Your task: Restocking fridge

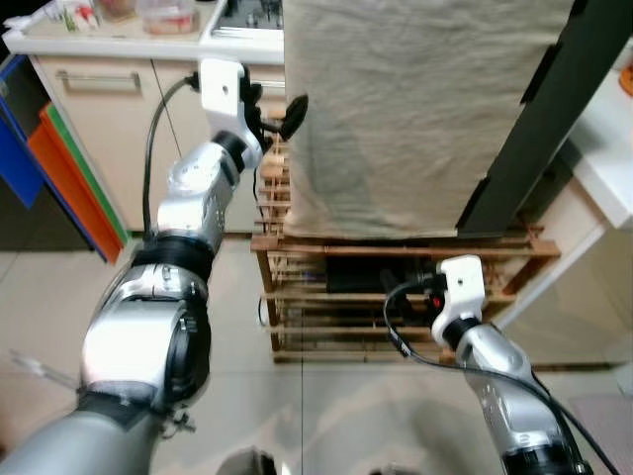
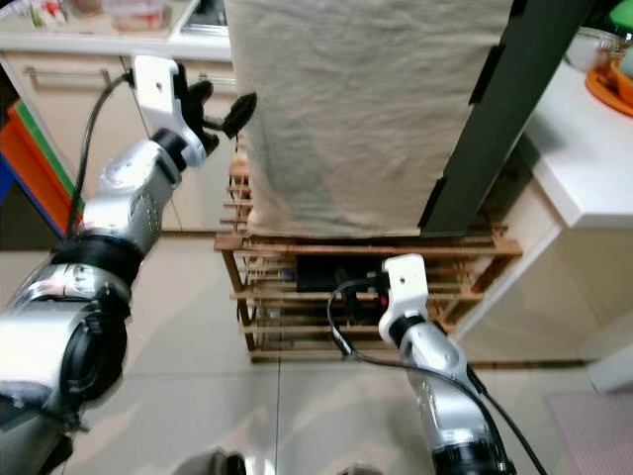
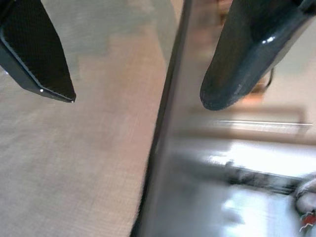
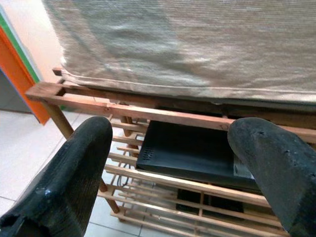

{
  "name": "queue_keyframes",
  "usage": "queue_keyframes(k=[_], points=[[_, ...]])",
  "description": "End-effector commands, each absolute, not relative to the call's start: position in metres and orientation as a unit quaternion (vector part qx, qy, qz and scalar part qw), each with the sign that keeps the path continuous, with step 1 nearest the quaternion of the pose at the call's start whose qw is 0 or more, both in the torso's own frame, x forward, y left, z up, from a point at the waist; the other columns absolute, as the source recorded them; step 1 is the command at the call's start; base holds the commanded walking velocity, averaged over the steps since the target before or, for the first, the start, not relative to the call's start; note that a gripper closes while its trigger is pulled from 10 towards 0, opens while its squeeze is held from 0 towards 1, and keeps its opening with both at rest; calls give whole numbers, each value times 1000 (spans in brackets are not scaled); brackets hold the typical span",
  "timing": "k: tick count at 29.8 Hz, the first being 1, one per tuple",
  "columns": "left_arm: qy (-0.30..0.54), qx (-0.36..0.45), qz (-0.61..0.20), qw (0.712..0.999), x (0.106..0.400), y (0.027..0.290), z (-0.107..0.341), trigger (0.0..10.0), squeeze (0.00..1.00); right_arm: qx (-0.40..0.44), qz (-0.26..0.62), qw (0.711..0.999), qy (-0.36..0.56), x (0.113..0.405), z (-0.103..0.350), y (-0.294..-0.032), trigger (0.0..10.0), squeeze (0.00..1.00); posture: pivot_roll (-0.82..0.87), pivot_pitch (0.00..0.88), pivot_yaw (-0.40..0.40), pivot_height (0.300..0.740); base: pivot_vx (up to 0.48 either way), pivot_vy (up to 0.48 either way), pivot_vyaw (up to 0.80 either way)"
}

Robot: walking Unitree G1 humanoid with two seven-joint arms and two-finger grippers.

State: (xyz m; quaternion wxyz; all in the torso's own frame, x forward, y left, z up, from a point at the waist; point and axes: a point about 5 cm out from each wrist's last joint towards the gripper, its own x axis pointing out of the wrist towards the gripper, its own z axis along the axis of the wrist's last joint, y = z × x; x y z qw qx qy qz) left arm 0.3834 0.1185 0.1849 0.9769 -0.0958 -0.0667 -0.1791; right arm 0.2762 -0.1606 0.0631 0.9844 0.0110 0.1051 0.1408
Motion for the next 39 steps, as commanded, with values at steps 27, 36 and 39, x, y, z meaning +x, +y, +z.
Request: queue_keyframes(k=[27, 36, 39], points=[[13, 8, -73, 997, 322, 126, 112, 10000, 0, 8, 64, 996, 57, 292, 69, -173, 10000, 0, -40, 26, 10, 740, 0, 0, 0], [27, -19, -62, 998, 328, 126, 112, 10000, 0, 6, 64, 996, 59, 292, 68, -174, 10000, 0, -46, 15, 15, 740, 0, 395, 0], [28, -20, -61, 998, 329, 125, 113, 10000, 0, 5, 65, 996, 60, 292, 68, -174, 10000, 0, -47, 12, 15, 740, 0, 450, 0]])
